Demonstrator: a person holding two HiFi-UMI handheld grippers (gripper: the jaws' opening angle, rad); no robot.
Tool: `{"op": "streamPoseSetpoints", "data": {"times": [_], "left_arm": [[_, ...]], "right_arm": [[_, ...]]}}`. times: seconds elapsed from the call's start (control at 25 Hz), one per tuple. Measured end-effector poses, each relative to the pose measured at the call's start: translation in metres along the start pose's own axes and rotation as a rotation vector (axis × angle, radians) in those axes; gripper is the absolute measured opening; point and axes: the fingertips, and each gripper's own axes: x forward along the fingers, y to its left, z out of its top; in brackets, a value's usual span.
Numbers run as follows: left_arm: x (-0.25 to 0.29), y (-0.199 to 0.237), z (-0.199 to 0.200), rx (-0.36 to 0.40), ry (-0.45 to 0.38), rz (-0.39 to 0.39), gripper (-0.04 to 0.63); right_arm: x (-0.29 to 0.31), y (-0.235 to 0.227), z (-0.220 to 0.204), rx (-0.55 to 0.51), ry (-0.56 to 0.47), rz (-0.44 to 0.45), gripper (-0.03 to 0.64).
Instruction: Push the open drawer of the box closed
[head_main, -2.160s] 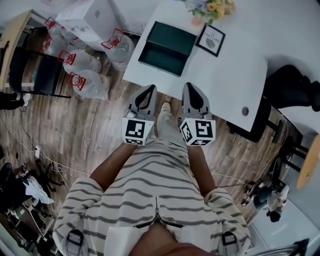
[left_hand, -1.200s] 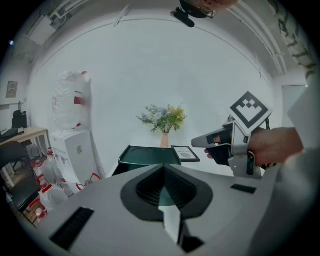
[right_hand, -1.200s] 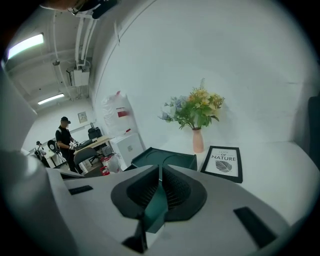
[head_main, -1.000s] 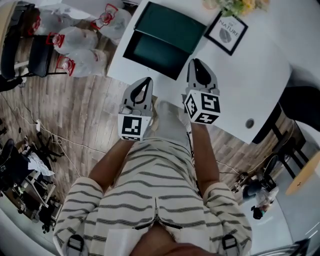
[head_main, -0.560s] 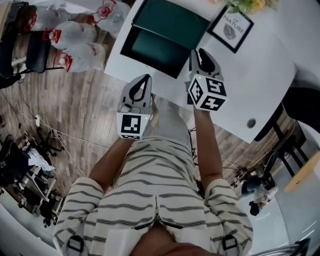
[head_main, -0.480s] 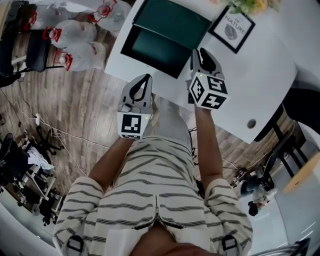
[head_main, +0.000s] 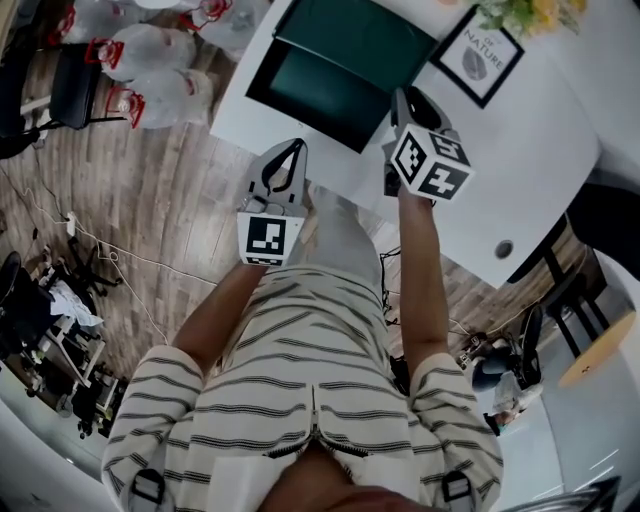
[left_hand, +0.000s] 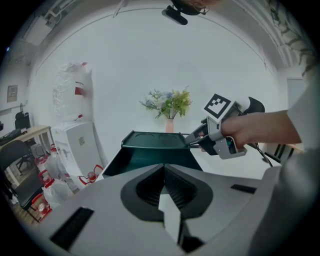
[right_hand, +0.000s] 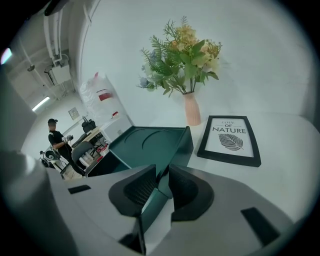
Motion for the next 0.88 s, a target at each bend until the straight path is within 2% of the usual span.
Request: {"op": "streamPoseSetpoints", "data": {"times": [0.2, 0.72, 0.88], "left_arm": [[0.007, 0.006, -0.015, 0.023, 0.022, -0.003, 0.004], [0.034, 0.011, -0.053, 0.068, 0.111, 0.013, 0.088], [0.042, 0.013, -0.063, 0.067, 0.137, 0.026, 0.094]], "right_arm": [[0.003, -0.004, -0.004, 0.035, 0.029, 0.026, 0.084], [0.003, -0.005, -0.003, 0.086, 0.068, 0.058, 0.084], [0.004, -0.004, -0.003, 0.095, 0.083, 0.063, 0.084]]}}
